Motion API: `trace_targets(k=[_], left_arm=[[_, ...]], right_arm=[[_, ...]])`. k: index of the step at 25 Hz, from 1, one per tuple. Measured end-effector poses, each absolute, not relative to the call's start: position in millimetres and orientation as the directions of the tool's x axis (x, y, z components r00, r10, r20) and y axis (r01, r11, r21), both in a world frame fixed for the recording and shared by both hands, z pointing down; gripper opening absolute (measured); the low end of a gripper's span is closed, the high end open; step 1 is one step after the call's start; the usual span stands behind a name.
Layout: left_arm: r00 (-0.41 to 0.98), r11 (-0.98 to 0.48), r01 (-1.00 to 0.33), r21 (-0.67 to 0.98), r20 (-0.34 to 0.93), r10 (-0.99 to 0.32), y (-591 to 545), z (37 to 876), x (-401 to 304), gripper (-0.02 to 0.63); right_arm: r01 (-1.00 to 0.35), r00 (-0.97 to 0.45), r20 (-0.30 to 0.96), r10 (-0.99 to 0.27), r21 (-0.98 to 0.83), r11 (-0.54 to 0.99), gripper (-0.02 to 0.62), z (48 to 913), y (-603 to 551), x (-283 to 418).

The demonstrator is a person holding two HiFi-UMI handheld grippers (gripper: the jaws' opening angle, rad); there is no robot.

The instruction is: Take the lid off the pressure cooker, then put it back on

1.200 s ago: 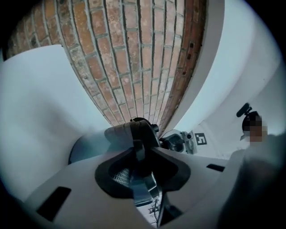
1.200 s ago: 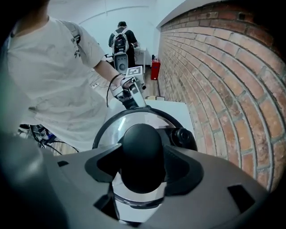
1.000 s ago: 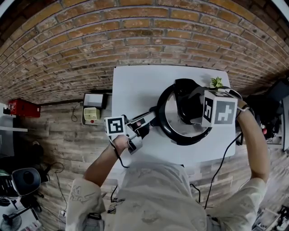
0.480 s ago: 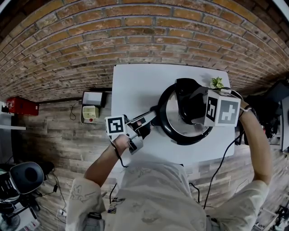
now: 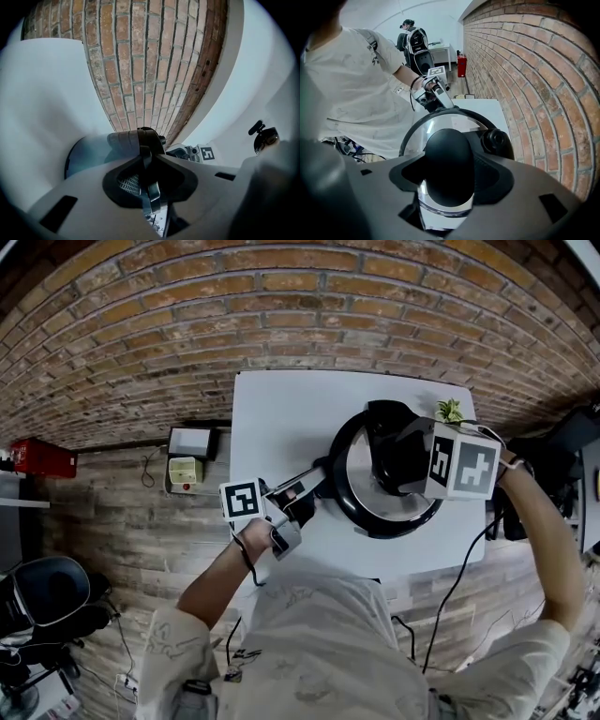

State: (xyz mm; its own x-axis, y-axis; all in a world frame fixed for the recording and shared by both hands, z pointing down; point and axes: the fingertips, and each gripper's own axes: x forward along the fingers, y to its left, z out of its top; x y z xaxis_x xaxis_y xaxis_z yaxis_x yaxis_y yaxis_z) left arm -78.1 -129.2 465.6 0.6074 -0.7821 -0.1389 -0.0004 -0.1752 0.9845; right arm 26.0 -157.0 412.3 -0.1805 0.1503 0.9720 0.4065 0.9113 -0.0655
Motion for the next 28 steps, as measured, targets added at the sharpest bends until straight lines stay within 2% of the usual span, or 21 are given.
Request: trace_targets(k=[19, 22, 28], left_arm=[[0.545, -0.140, 0.046, 0.989, -0.142, -0.826, -129, 466, -79, 0.072], [0.543, -0.143, 0.041, 0.989, -0.142, -0.828, -129, 467, -79, 0.072], [0.524, -0.138, 0.051, 0.989, -0.144, -0.840, -128, 467, -81, 0.071]], right_arm=[[0.213, -0.148, 0.981, 0.123, -0.090, 0.973, 0.316, 417, -167, 27], [0.114, -0.152, 0.982, 0.111, -0.094, 0.989, 0.318, 417, -169, 27], [-0.197, -0.192, 0.980, 0.049, -0.087, 0.977, 0.319, 416, -178, 25]])
